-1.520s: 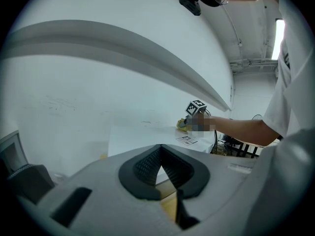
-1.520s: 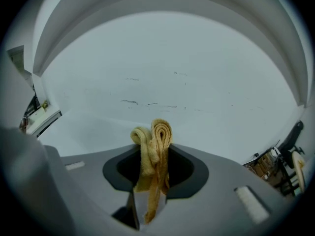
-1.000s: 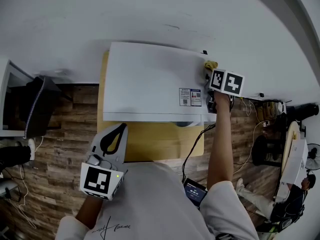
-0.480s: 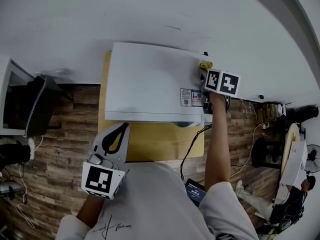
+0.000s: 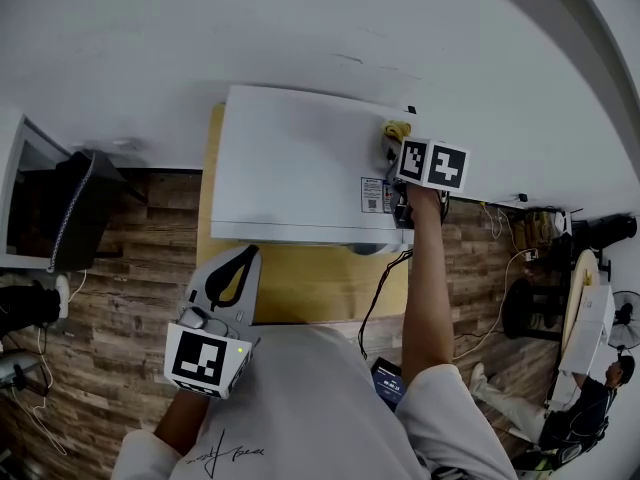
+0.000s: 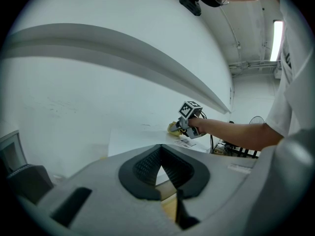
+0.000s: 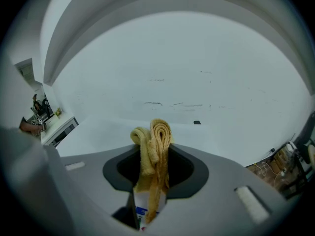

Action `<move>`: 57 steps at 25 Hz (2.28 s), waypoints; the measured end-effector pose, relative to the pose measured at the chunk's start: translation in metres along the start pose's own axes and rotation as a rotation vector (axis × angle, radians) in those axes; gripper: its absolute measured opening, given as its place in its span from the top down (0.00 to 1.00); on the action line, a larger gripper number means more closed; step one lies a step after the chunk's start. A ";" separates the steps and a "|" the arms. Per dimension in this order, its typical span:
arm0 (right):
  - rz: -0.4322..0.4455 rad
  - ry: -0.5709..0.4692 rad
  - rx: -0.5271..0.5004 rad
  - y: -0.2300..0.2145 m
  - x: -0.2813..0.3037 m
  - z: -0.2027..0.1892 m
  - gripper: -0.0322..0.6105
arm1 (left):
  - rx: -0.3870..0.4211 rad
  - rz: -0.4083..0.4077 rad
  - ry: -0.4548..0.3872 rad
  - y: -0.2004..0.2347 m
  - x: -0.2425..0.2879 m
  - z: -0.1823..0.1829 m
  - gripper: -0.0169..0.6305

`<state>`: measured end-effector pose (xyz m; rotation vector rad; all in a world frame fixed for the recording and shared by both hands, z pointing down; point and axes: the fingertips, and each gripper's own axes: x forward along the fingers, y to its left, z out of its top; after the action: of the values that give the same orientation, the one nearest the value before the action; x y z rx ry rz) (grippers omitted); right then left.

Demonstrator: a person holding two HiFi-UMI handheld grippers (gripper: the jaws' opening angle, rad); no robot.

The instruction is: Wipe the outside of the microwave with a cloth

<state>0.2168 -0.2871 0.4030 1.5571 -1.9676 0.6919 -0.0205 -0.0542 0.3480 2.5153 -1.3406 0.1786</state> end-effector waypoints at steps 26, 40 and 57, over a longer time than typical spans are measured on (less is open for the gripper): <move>0.183 -0.021 0.032 0.093 0.017 0.009 0.76 | -0.009 0.014 -0.010 0.002 -0.001 0.002 0.99; 0.257 -0.021 0.018 0.137 0.027 0.013 0.76 | -0.026 0.037 -0.021 0.008 -0.003 0.004 0.99; 0.313 -0.017 -0.047 0.193 0.038 0.017 0.76 | -0.040 0.071 -0.024 0.025 -0.011 0.002 0.99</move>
<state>0.0193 -0.2862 0.4042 1.2435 -2.2492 0.7500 -0.0471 -0.0591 0.3478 2.4458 -1.4298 0.1352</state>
